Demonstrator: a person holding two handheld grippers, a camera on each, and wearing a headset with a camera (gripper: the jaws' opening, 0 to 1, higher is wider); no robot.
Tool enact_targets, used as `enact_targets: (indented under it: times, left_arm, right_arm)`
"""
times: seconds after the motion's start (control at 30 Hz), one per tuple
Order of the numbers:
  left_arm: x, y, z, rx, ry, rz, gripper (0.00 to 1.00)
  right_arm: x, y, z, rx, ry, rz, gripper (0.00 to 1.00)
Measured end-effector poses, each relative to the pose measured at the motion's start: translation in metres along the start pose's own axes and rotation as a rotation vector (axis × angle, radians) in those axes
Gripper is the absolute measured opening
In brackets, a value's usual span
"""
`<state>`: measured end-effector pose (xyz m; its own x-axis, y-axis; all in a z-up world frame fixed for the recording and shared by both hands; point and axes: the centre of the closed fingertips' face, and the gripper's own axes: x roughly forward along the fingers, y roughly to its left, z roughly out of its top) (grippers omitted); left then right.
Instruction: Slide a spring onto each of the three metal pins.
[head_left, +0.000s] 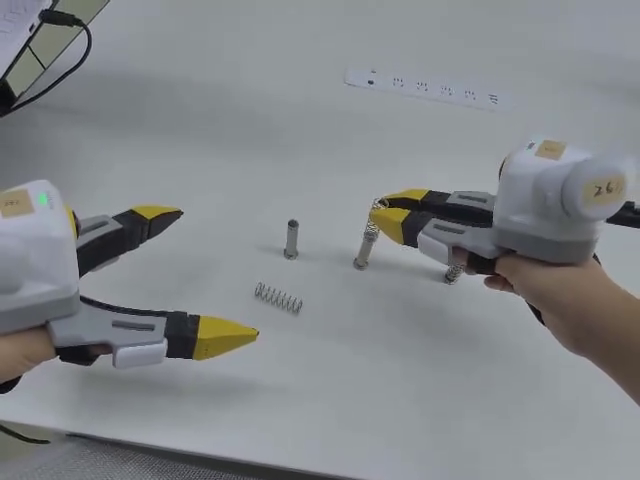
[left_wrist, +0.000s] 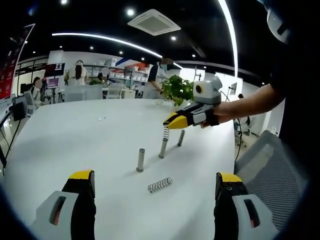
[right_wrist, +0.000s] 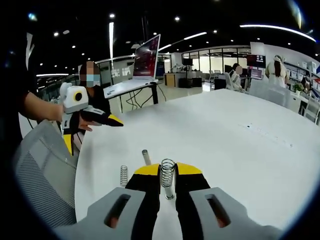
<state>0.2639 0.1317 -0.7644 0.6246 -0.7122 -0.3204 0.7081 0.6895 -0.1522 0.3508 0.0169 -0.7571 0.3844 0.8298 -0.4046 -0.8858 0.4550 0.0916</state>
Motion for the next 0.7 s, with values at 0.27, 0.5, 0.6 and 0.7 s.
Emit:
enact_targets:
  times: [0.27,0.5,0.6,0.7]
  left_arm:
    - [-0.003,0.002,-0.001,0.010,0.005,0.010,0.97]
    - [-0.004,0.002,-0.004,0.008,0.009,0.015,0.97]
    - [-0.004,0.002,-0.004,0.007,0.009,0.017,0.97]
    - [-0.005,0.003,-0.005,0.007,0.010,0.017,0.97]
  right_arm:
    - [0.004,0.001,-0.012,-0.002,0.023,-0.003,0.08]
    - [0.011,0.005,-0.025,-0.069,0.080,0.003,0.08]
    - [0.014,0.005,-0.030,-0.095,0.104,0.007,0.08]
    - [0.017,0.007,-0.035,-0.116,0.126,0.012,0.08]
